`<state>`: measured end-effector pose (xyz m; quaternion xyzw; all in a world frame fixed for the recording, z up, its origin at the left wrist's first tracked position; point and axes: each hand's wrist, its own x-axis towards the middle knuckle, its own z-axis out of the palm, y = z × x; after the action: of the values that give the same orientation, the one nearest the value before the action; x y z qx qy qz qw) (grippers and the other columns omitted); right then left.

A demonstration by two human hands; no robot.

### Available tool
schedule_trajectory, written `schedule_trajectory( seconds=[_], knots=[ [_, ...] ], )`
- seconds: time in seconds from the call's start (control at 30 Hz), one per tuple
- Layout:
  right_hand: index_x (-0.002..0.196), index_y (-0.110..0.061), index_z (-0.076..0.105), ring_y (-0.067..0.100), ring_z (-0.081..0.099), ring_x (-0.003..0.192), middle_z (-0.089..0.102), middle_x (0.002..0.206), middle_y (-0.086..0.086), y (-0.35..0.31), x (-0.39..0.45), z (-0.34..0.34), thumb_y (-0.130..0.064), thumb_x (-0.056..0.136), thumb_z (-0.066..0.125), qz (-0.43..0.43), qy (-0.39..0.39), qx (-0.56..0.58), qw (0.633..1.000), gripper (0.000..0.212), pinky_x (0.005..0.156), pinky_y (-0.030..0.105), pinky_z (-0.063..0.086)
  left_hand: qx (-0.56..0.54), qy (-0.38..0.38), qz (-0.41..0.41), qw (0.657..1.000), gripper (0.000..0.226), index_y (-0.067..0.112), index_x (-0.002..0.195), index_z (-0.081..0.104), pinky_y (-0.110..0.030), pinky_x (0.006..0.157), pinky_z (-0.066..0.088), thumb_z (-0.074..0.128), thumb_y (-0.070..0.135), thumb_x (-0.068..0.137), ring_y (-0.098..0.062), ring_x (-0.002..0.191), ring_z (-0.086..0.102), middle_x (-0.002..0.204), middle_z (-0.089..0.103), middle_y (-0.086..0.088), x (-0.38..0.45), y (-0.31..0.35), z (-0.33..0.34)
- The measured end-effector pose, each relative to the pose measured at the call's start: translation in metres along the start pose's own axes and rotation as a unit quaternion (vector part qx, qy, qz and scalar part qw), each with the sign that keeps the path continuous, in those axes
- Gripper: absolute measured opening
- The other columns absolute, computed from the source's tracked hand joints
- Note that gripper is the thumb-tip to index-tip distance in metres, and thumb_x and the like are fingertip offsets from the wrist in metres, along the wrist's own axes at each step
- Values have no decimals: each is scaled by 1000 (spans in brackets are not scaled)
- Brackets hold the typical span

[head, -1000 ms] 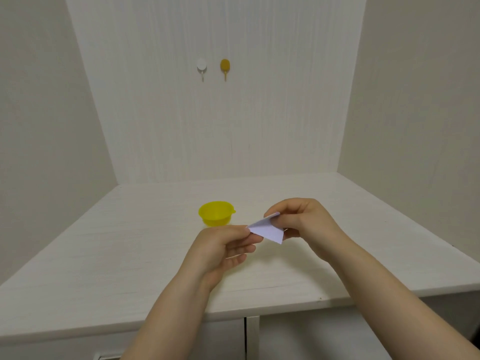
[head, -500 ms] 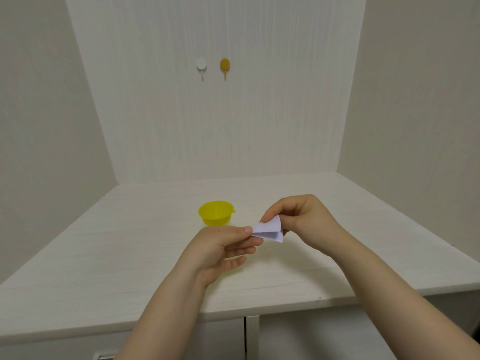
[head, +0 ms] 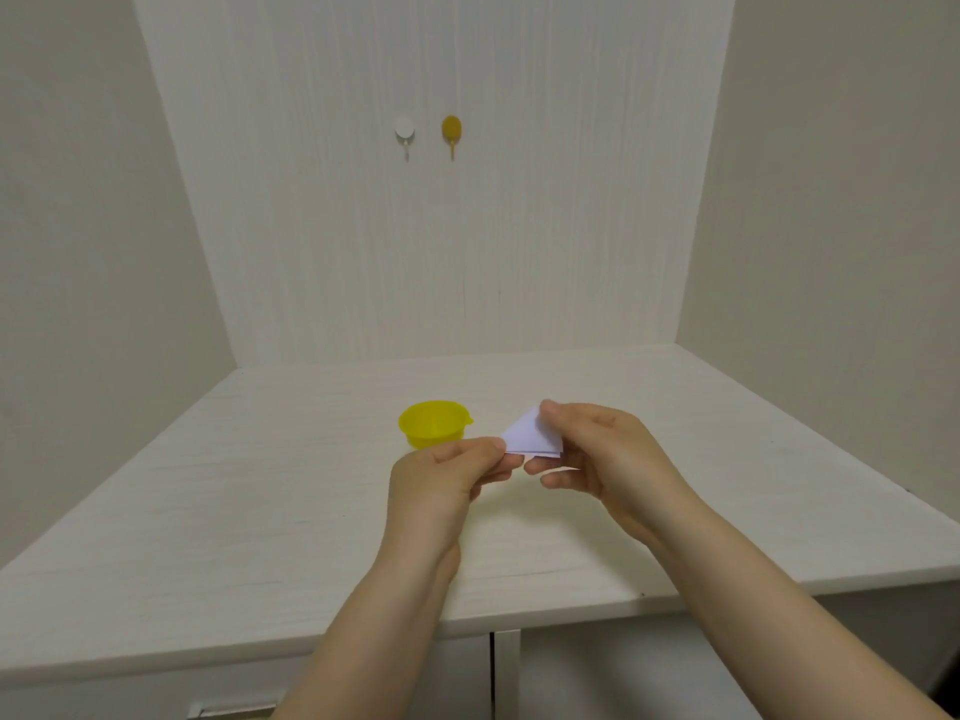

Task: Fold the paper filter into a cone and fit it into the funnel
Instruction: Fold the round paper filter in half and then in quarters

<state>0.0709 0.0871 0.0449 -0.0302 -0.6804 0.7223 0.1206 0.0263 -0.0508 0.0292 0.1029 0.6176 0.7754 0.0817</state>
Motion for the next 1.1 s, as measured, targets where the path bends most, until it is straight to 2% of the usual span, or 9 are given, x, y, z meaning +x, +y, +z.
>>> schedule_trajectory(
  seconds=[0.1,0.2,0.3,0.4,0.5,0.57,0.7,0.93,1.1],
  knots=[
    [82,-9,69,8,66,56,71,61,-2,0,-1,5,-11,81,63,-19,35,-10,999,6,50,16,50,-11,29,23,999,20,16,60,72,-12,54,48,64,9,77,-5,57,68,58,73,4,-3,-5,4],
    [81,-6,68,7,60,49,68,55,-2,1,0,9,-3,79,64,-26,75,24,997,5,50,15,50,-24,28,17,999,18,18,59,72,-18,60,47,65,12,75,-6,59,66,62,74,5,-7,-10,9],
    [78,-5,69,7,52,44,64,51,-3,1,0,10,-1,77,65,-30,91,37,995,6,48,15,48,11,7,12,1000,21,19,55,71,-15,57,45,66,13,74,-5,58,62,63,74,5,-8,-11,9],
    [73,-6,68,6,51,41,60,45,-5,-2,-1,8,0,76,66,-49,89,-15,995,7,46,14,46,68,-17,23,997,15,19,57,70,-19,61,43,69,13,71,-9,63,59,70,71,3,-6,-8,5],
    [64,-8,65,6,51,40,60,42,-6,-6,-1,8,3,73,67,-62,64,-69,994,14,44,15,43,74,-17,51,996,18,20,60,69,-23,65,47,67,9,74,-12,66,59,64,68,8,-2,-2,1],
    [61,-9,64,6,51,41,61,43,-5,-7,-1,10,3,73,67,-65,46,-88,993,17,44,15,43,49,-28,62,996,17,18,67,69,-22,62,54,65,5,78,-12,64,64,64,70,4,0,3,0],
    [61,-10,65,7,51,42,62,45,-4,-9,0,10,3,73,68,-68,31,-99,992,17,44,15,43,35,-40,70,996,9,8,76,69,-18,53,53,63,3,80,-10,56,68,63,72,0,3,6,1],
    [67,-10,69,8,56,47,66,56,-1,-4,-1,15,-7,81,63,-45,22,-56,997,16,46,17,47,35,-11,111,993,17,12,67,65,-16,49,52,63,1,80,-5,50,65,53,69,12,5,9,3],
    [68,-6,69,7,54,42,62,47,-2,-1,1,15,-4,81,63,-49,73,-60,994,14,45,15,46,48,-22,74,996,6,7,82,69,-18,50,51,64,4,79,-8,55,65,68,70,-2,5,2,2]
  ],
)
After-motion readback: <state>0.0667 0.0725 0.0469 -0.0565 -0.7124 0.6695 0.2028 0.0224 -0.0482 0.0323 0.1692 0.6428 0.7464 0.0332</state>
